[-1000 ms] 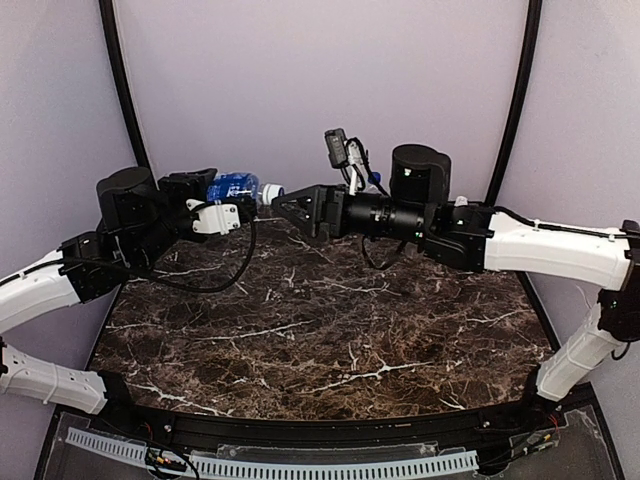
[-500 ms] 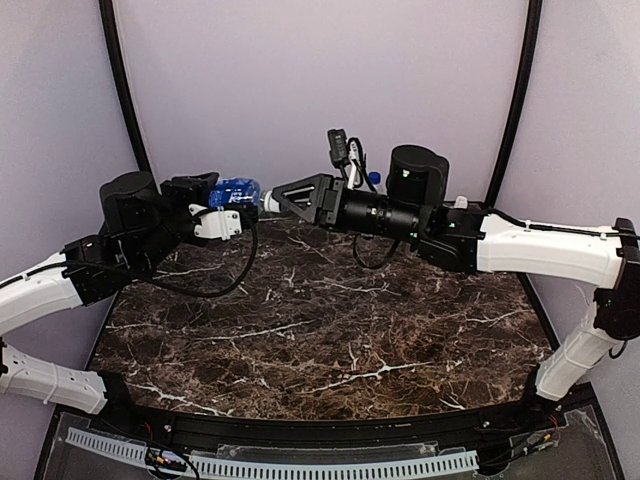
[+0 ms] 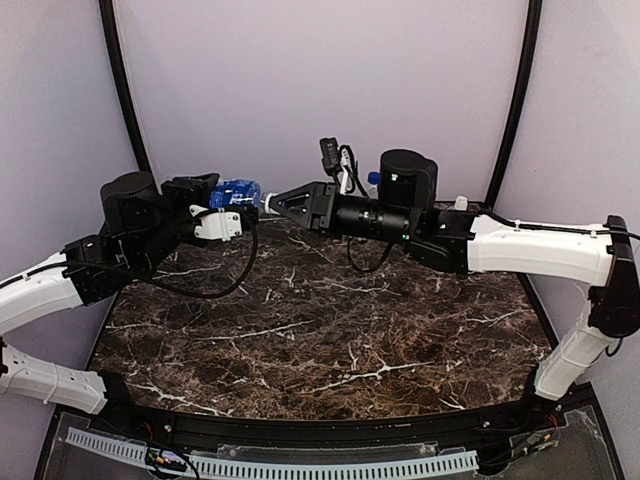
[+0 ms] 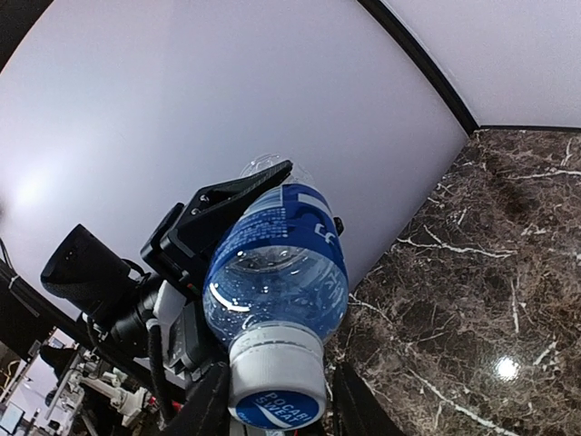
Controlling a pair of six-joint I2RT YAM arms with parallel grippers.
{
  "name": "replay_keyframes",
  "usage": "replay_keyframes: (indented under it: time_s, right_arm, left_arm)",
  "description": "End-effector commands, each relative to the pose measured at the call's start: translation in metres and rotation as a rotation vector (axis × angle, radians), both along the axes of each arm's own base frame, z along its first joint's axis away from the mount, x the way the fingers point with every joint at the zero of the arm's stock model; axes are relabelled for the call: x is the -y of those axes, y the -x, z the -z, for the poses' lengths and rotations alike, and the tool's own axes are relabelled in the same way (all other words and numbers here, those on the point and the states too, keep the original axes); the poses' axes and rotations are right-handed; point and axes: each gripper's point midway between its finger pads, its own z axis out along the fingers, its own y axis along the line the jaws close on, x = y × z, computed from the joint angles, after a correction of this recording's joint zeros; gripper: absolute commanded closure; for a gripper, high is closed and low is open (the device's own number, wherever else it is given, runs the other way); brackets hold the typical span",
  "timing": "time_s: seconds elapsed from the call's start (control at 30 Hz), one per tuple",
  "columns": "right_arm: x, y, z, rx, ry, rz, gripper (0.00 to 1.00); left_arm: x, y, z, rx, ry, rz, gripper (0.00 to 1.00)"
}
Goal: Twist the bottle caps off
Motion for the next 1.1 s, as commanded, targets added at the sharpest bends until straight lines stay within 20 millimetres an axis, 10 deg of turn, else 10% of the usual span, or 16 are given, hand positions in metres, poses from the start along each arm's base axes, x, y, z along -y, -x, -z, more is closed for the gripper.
replay_keyframes:
  time_s: [0.0,0.17,0.33,0.73,1.07]
  right_arm:
    - [0.003,-0.001,-0.015,0.028,-0.041,0.002,0.71]
    - [0.000,0.005,-0.020,0.080,-0.039,-0.035,0.99]
    - [-0.007,0.018,-0.025,0.269,0.036,-0.087,1.00]
    - [-0.024,0.108,0.008,1.537,0.515,-0.081,1.00]
    - [-0.035,0.111,0.036,2.270,1.031,0.082,1.00]
  left_arm:
    - [0.001,0.002,-0.007,0.014,0.016,0.009,0.50]
    - [0.002,0.004,-0.005,0.005,0.012,0.023,0.50]
    - [0.004,0.009,0.002,-0.041,0.000,0.053,0.50]
    - [0.007,0.047,0.041,-0.284,-0.046,0.209,0.50]
    - [0.004,0.068,0.060,-0.392,-0.105,0.278,0.52]
